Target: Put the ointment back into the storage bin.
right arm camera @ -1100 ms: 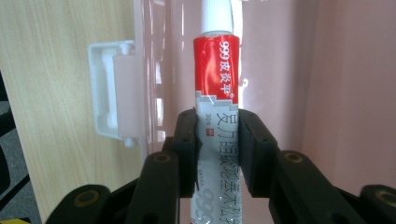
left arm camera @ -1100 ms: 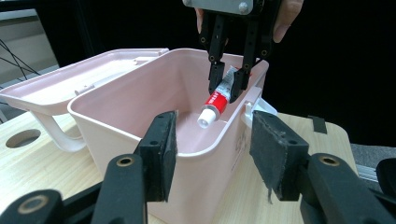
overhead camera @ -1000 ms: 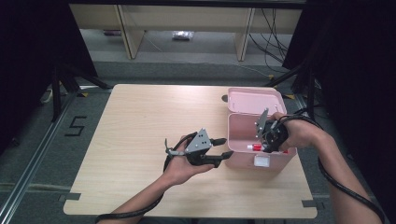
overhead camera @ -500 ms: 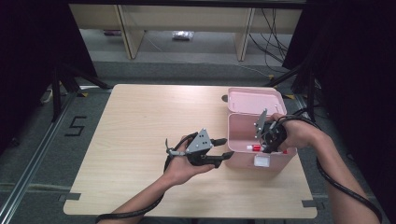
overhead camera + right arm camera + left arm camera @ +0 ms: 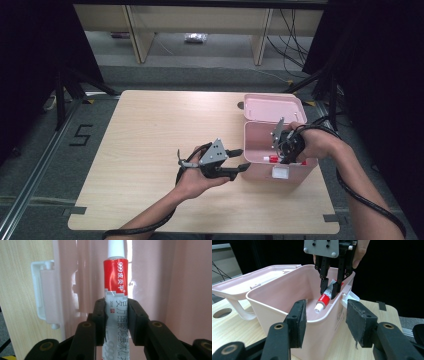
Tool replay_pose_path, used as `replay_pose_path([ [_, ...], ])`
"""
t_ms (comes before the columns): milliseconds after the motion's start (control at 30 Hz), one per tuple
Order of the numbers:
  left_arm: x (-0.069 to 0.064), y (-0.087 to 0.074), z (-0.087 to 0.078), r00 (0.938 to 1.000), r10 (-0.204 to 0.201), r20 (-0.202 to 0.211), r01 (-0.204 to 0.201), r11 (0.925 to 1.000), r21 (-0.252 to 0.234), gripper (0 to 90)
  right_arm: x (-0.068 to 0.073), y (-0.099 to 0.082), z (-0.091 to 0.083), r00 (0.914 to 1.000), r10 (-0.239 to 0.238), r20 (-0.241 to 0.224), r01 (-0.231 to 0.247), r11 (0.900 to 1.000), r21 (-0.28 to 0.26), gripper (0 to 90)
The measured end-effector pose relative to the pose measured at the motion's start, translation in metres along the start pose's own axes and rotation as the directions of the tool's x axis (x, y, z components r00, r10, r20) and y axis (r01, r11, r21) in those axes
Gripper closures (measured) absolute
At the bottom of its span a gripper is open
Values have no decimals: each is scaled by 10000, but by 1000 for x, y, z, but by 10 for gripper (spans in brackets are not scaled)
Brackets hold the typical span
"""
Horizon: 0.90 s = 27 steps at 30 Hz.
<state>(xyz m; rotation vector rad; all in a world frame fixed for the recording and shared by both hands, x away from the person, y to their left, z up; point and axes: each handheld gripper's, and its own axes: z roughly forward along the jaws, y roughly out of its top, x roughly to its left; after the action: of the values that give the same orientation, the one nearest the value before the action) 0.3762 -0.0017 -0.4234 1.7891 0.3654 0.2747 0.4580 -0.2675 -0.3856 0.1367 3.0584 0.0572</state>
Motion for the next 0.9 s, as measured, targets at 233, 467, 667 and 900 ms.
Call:
replay_pose_path([
  [233,0,0,0,10000,30,20,-30,10000,45,501,-1,-1,3,9999,99,-26,-99,10000,10,715],
  [467,0,1,0,10000,80,19,-80,10000,55,501,-3,-2,5,9999,32,-100,-32,10000,-28,715],
  [667,-1,0,1,10000,55,27,-55,10000,49,500,-5,-2,7,9999,-84,-102,84,9999,-60,715],
  [900,-1,0,1,10000,48,40,-48,10000,43,500,-6,-3,11,9998,75,-189,-75,10000,0,715],
])
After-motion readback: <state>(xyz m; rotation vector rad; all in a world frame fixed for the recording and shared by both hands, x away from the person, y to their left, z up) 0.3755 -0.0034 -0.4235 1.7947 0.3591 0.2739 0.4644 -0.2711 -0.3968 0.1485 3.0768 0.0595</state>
